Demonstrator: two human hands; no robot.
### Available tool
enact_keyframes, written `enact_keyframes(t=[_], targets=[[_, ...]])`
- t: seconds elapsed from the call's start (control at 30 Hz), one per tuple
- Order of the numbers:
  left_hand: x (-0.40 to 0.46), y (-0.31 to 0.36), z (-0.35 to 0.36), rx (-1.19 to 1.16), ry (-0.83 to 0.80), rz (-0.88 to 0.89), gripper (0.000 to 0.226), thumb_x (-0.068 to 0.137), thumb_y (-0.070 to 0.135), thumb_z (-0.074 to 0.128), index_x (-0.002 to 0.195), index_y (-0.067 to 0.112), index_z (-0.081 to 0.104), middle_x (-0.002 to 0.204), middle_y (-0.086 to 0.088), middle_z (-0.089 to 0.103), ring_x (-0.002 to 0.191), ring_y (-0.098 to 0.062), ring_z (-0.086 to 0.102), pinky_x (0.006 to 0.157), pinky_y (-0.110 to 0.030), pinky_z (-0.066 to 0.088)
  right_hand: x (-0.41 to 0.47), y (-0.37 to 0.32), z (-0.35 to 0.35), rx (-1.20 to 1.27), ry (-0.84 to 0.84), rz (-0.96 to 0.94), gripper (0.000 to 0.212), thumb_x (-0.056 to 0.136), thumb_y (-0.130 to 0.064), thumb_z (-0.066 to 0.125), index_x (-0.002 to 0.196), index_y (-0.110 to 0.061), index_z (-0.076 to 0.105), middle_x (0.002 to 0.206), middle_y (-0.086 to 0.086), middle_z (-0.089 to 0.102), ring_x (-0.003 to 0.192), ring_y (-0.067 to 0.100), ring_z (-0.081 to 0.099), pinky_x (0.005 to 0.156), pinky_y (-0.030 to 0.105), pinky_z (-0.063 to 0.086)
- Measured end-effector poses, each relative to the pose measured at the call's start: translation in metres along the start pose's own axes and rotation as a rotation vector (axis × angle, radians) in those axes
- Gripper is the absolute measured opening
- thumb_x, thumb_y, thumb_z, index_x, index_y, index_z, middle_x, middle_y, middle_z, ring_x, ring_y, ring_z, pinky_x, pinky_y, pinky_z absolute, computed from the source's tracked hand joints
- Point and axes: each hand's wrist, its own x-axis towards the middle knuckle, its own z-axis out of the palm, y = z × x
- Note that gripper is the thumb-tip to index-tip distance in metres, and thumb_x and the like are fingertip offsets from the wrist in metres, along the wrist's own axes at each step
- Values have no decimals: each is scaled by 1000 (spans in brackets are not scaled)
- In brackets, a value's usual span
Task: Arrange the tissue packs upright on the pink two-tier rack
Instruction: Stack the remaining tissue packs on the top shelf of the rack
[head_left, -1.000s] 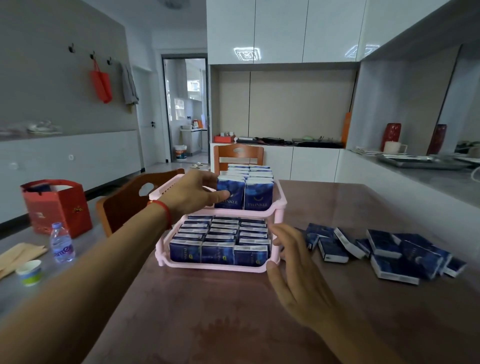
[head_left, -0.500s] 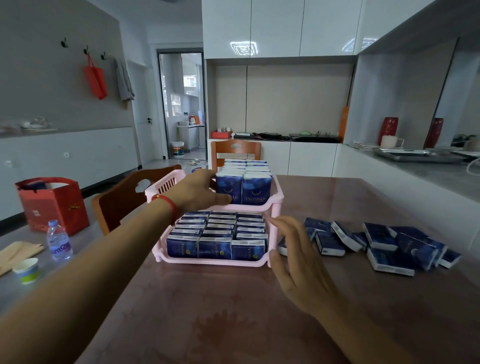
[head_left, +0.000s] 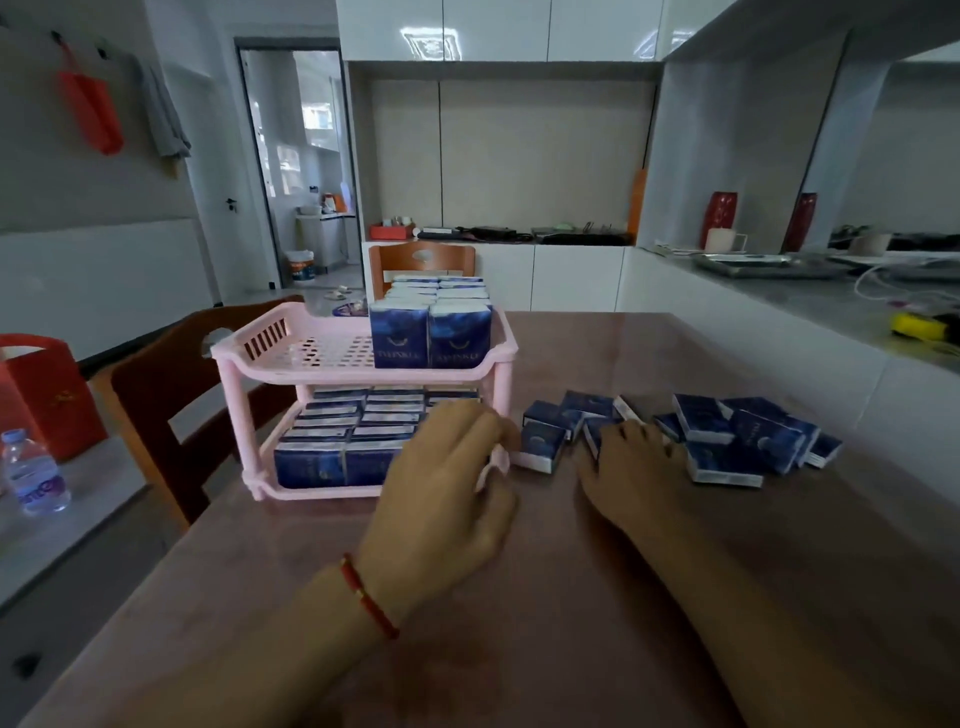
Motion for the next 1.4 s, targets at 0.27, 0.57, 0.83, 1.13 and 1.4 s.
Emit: enact_keyframes(t=[0.27, 0.57, 0.83, 1.13, 1.4], targets=[[-15, -14, 61, -282, -301, -322, 25, 77, 13, 63, 99, 24, 64, 94, 9, 62, 82, -7, 58, 74, -8, 40, 6, 8, 1, 105, 42, 43, 41, 79, -41, 72, 108, -16, 56, 103, 8, 65, 98, 29, 64, 79, 37, 48], [-27, -26, 54, -675, -277, -657, 15, 91, 3, 66, 98, 16, 70, 86, -3, 72, 67, -11, 67, 68, -22, 54, -6, 17, -42, 657, -72, 56, 41, 80, -35, 75, 109, -14, 58, 108, 6, 64, 96, 23, 61, 85, 42, 53], [-13, -3, 38, -1319, -117, -1003, 27, 95, 18, 64, 118, 4, 66, 108, -21, 75, 95, -29, 74, 75, -28, 62, -27, 0, -72, 946, -451, -553, 41, 69, -36, 80, 104, -32, 59, 108, -5, 67, 93, 19, 69, 83, 39, 59], [-20, -19, 42, -911, -118, -928, 18, 91, -1, 64, 102, 14, 65, 93, -10, 74, 74, -17, 72, 57, -26, 58, -9, -8, -8, 350, 29, -424, 42, 93, -33, 59, 135, -31, 54, 143, -9, 52, 127, 10, 47, 102, 34, 39], [-23, -31, 40, -650, -70, -743, 19, 89, 14, 71, 108, 18, 66, 98, 4, 76, 89, -13, 74, 82, -46, 61, -6, -6, -4, 440, -18, -515, 53, 86, -36, 73, 135, -31, 55, 120, -7, 58, 107, 8, 54, 96, 30, 47]])
